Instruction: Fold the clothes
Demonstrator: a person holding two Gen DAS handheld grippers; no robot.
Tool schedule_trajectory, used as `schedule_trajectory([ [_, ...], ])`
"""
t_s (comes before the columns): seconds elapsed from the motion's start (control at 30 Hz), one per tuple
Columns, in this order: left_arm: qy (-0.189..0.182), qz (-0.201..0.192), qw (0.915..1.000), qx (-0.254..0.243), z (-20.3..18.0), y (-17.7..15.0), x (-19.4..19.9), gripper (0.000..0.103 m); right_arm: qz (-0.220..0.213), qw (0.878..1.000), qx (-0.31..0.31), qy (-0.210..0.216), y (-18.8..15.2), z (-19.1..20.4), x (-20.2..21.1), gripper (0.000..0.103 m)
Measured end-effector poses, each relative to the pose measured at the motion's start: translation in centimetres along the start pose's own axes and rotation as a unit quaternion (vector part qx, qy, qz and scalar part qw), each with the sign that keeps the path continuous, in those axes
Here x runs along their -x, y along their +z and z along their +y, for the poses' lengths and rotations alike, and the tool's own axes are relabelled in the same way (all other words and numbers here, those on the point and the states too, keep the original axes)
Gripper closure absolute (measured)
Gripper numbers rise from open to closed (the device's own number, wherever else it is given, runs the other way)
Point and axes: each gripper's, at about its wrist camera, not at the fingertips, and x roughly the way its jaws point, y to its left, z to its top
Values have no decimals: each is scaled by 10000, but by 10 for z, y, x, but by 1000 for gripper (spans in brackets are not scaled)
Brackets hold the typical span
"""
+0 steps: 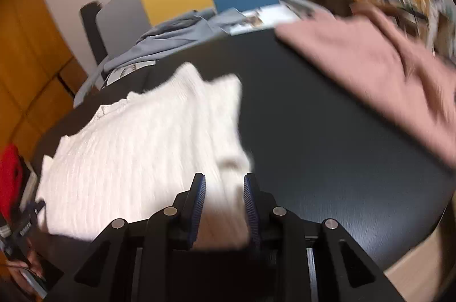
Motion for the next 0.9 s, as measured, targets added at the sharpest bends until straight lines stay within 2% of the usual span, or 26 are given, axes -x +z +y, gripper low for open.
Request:
schedule_trajectory([
  [0.1,15,152,9987,486,39,-11,1,14,206,9971,-536,493,-19,-18,-3,70],
  [0.17,-69,313,9977,599,53,-18,-2,14,292,9949,-754,597,-23,-22,-9,69],
  [0.27,-401,407,9958,714,55,-21,-7,14,245,9928,-898,760,-26,-18,-12,64],
  [0.37,-561,411,9955,647,42,-19,-11,15,261,9940,-848,644,-27,-10,-15,65],
  [0.4,-631,390,9955,594,37,-19,-11,18,263,9945,-824,582,-27,-7,-15,75],
  [0.43,-670,396,9957,504,32,-19,-11,29,279,9949,-801,545,-28,-5,-16,80],
  [0.47,-685,423,9959,401,28,-19,-11,31,309,9947,-799,564,-28,-5,-15,82],
  [0.5,-701,449,9961,299,24,-19,-12,46,317,9941,-834,610,-29,-5,-15,84],
  [0.53,-849,505,9949,227,21,-18,-11,77,328,9933,-882,664,-31,-6,-14,85],
  [0.6,-1164,613,9912,130,21,-15,-7,84,358,9909,-1022,798,-34,-9,-11,86],
  [0.63,-1171,626,9911,92,24,-13,-5,88,367,9897,-1081,859,-36,-10,-9,86],
  [0.73,-1211,714,9899,182,40,-7,3,92,382,9876,-1182,963,-40,-10,1,86],
  [0.83,-1077,806,9904,321,62,-7,11,99,434,9849,-1255,1109,-49,-6,14,86],
  [0.9,-710,860,9936,159,71,-15,16,100,497,9860,-1227,1017,-57,-4,21,86],
])
